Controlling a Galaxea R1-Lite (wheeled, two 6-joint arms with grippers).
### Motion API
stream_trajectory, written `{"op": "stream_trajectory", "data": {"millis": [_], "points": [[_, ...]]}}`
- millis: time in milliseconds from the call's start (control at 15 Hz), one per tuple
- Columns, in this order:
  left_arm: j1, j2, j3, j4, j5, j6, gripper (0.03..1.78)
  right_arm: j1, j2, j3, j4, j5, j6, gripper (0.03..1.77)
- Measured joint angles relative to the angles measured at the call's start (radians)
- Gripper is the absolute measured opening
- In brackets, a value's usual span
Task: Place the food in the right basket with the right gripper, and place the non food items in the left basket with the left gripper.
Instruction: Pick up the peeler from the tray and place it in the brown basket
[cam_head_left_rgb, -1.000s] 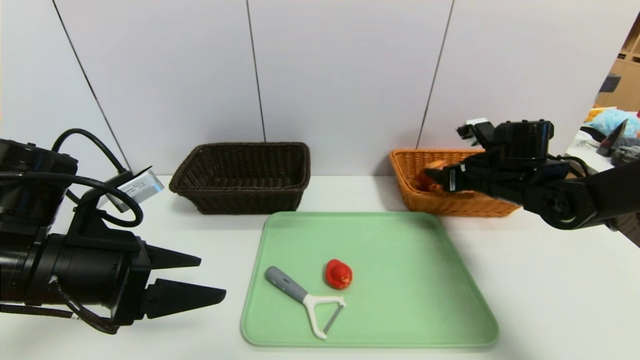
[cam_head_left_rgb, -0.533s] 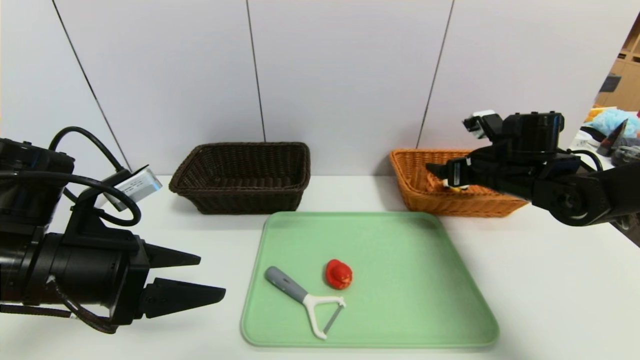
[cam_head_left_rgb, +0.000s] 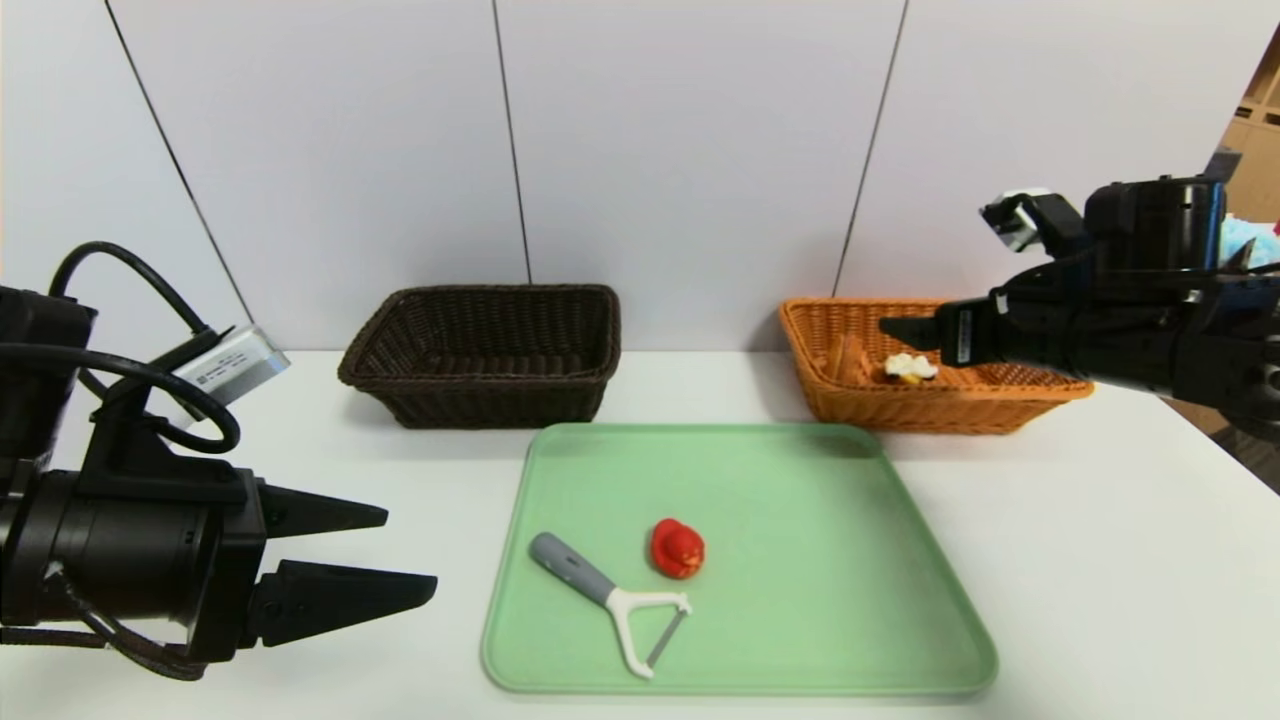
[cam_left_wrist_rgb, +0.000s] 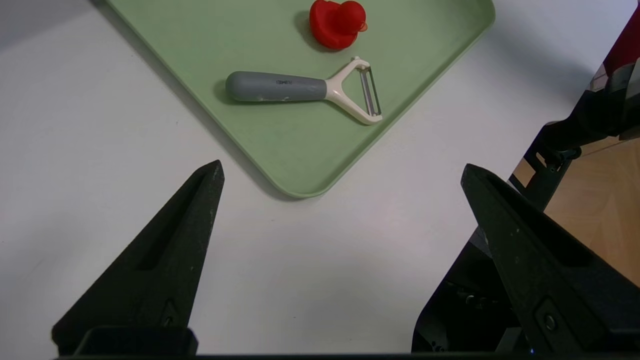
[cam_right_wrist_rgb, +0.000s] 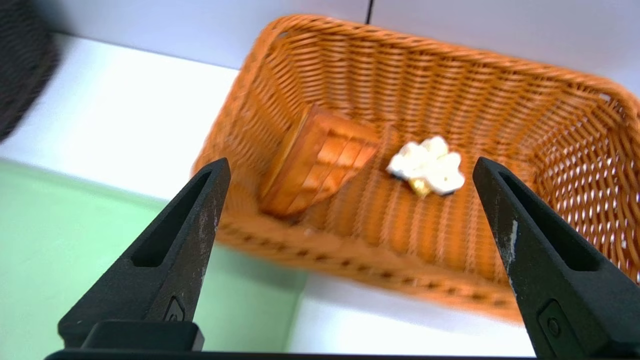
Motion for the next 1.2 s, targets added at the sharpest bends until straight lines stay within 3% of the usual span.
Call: {"op": "stream_trajectory", "data": {"millis": [333,733,1067,1200], "points": [[0.000,-0.035,-0.001,0.000,0.004,-0.036,1.69,0.031,-0.190,0.096,0.142,0.082,0.012,1.69],[-0.001,-0.045,-0.010,-0.024,0.002,-0.113,1.69,0.133,-0.374,0.231,0.319,0.288,0.002,1.69],[-0.003,-0.042,-0.006,-0.066,-0.004,-0.112,1.69,0.284,-0.405,0.349,0.321,0.314,0.000,1.69],[-0.017,-0.030,-0.004,-0.099,-0.008,-0.109,1.69,0.307,-0.404,0.374,0.319,0.314,-0.005,1.69]]}}
